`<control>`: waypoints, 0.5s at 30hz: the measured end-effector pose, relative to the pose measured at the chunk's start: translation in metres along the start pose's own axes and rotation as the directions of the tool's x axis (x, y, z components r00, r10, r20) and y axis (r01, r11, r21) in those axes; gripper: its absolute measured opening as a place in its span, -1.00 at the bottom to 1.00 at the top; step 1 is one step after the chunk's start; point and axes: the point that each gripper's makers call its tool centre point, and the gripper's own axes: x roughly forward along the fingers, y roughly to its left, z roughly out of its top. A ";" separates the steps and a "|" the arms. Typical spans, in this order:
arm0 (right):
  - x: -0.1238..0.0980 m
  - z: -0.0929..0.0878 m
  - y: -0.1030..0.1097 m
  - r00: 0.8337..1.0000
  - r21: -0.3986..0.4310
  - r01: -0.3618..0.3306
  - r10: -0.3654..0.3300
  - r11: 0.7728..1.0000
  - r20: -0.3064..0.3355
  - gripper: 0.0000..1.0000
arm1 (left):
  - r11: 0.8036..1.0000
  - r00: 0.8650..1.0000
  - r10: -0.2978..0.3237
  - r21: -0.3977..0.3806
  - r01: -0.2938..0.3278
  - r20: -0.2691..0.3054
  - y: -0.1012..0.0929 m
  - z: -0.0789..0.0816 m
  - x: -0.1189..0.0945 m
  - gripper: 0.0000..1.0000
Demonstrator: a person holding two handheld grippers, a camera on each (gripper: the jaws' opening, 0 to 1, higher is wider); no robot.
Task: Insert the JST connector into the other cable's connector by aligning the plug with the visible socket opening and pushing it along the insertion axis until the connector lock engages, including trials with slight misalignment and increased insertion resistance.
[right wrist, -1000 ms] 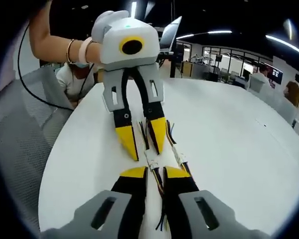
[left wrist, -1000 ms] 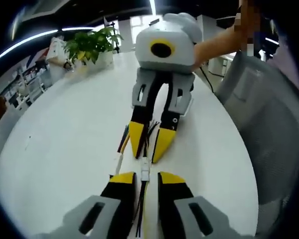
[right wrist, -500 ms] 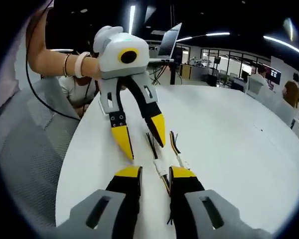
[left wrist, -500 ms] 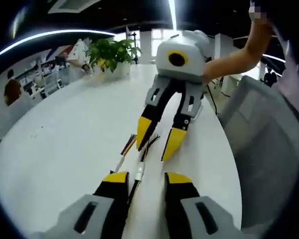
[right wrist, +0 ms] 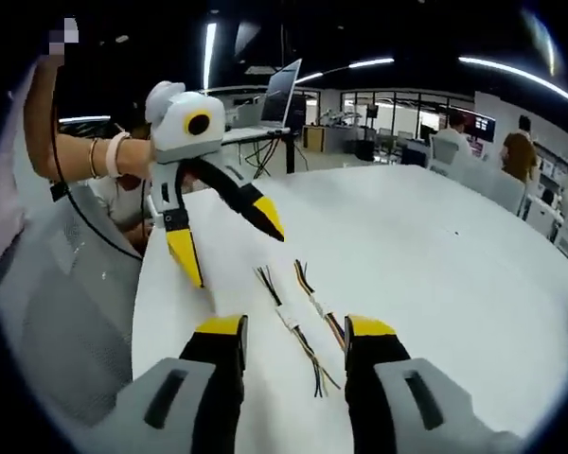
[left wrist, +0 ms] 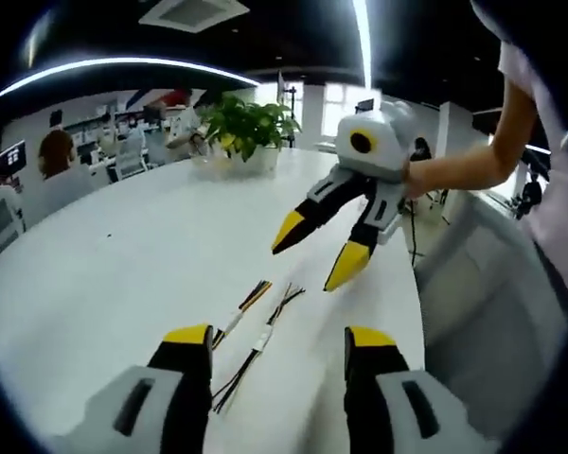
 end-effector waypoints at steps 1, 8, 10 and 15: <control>-0.001 -0.001 0.000 1.000 0.011 -0.001 0.001 1.000 -0.007 -0.14 | 1.000 1.000 0.005 -0.008 -0.005 -0.005 0.000 -0.001 -0.001 0.19; -0.013 -0.009 0.004 0.999 0.090 0.027 -0.025 0.996 -0.022 0.03 | 0.997 1.000 0.008 -0.083 -0.006 0.018 -0.005 -0.001 -0.010 0.35; -0.017 -0.008 0.006 0.999 0.106 0.033 -0.031 0.994 -0.015 0.06 | 0.994 0.998 0.026 -0.111 -0.019 0.062 -0.003 0.007 -0.016 0.39; -0.027 0.000 0.011 0.998 0.168 0.056 -0.059 0.984 0.012 0.22 | 0.995 0.998 0.050 -0.089 -0.046 0.036 -0.001 0.009 -0.030 0.58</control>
